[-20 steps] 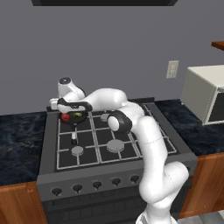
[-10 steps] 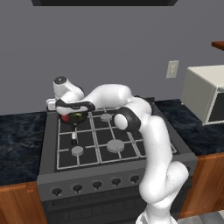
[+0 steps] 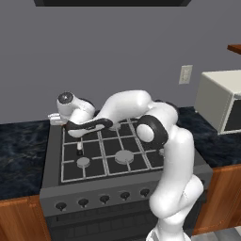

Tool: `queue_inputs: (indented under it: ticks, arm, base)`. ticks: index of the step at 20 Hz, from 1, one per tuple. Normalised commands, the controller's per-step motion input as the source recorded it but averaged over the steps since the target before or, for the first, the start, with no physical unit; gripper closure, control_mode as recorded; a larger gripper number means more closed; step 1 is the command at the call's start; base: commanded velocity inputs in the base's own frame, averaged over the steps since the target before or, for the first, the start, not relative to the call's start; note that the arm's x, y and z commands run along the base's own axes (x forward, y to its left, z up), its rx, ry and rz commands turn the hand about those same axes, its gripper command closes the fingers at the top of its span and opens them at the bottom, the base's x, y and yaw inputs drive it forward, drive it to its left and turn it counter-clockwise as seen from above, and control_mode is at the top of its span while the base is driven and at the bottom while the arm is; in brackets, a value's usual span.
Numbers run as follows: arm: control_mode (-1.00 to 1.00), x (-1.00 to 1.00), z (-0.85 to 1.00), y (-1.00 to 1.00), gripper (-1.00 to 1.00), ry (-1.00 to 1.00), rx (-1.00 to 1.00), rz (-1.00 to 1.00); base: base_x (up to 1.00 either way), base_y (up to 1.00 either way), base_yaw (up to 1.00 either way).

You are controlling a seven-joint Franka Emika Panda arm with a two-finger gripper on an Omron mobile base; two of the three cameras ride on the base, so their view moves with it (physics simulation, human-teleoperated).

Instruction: Put the broccoli and bell pepper in the pan. Then turn on the rear left burner and set the heat to medium.

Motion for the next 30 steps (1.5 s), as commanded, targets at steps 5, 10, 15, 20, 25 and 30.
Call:
queue_inputs:
  ticks: [5, 10, 15, 20, 25, 30]
  arm:
    - [-1.0, -0.37, 0.45, -0.13, -1.0, -0.03, 0.03, 0.0]
    - [-1.0, -0.08, 0.43, -0.5, -1.0, 0.0, 0.01, 0.0]
    - [-1.0, -0.02, 0.2, -0.89, -1.0, 0.05, 0.03, 0.0]
    - [-1.0, -0.36, 0.16, -0.74, -1.0, 0.05, 0.04, 0.0]
    - [-1.0, -0.48, 0.3, -0.3, -1.0, 0.0, 0.03, 0.11]
    - [-1.0, -0.27, 0.13, -0.05, -1.0, 0.0, 0.05, 0.37]
  base:
    - [0.0, 0.0, 0.0]
    - [0.0, 0.0, 0.0]
    - [0.0, 0.0, 0.0]
    - [0.0, 0.0, 0.0]
    - [0.0, 0.0, 0.0]
    - [0.0, 0.0, 0.0]
